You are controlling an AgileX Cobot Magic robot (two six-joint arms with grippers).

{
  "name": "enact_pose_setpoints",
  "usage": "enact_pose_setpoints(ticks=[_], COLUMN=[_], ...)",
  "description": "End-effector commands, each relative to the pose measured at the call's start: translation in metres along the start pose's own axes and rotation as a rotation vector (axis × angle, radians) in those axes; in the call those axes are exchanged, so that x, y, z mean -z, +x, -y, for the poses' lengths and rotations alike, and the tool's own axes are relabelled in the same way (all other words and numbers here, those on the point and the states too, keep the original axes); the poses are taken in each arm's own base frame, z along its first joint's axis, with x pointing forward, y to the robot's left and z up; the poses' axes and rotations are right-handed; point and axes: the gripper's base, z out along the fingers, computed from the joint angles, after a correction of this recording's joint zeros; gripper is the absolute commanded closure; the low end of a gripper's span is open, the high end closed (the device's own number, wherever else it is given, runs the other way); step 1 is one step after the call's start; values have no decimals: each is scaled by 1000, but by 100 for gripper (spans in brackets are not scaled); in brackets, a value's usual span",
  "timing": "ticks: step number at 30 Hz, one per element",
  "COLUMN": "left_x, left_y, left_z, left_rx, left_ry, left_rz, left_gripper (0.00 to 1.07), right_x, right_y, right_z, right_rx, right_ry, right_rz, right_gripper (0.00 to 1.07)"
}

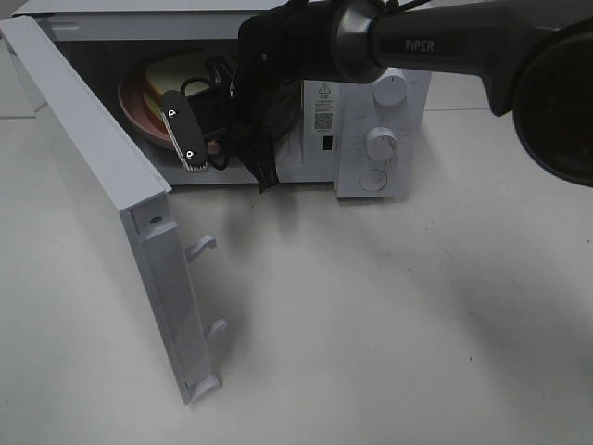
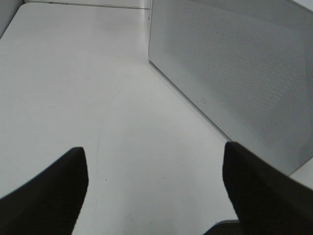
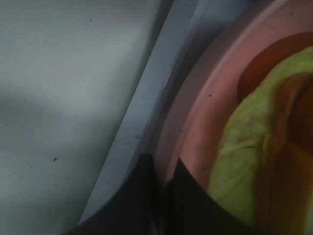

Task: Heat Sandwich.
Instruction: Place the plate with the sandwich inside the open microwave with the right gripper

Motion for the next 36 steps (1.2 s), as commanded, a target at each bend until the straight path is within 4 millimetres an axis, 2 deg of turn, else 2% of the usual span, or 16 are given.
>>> enact_pose_setpoints(ticks=[1, 7, 18, 26, 30, 32, 33, 35, 36], left_x=[0, 0, 0, 0, 0, 0, 0, 0, 0], left_y=[-1, -1, -1, -1, -1, -1, -1, -1, -1], left_z=[0, 0, 0, 0, 0, 0, 0, 0, 0], left_rx=[8, 8, 8, 8, 8, 8, 8, 8, 8], left_ry=[1, 1, 1, 1, 1, 1, 1, 1, 1], left_rz=[16, 16, 16, 16, 16, 16, 16, 16, 16], left_gripper=[34, 34, 34, 34, 34, 34, 34, 34, 34], right_x=[4, 4, -16, -16, -12, -7, -7, -5, -4], right_y=[3, 12, 12, 11, 11, 11, 11, 11, 11], right_z=[11, 13, 1, 1, 4, 8, 8, 9, 9], right_rx=[-14, -43, -54, -81, -113, -117, -117, -117, -117], right_ry=[69, 84, 42, 42, 58, 74, 74, 80, 78], right_rz=[10, 12, 16, 22, 25, 28, 28, 29, 29], right_gripper=[107, 107, 107, 106, 99, 89, 89, 81, 72])
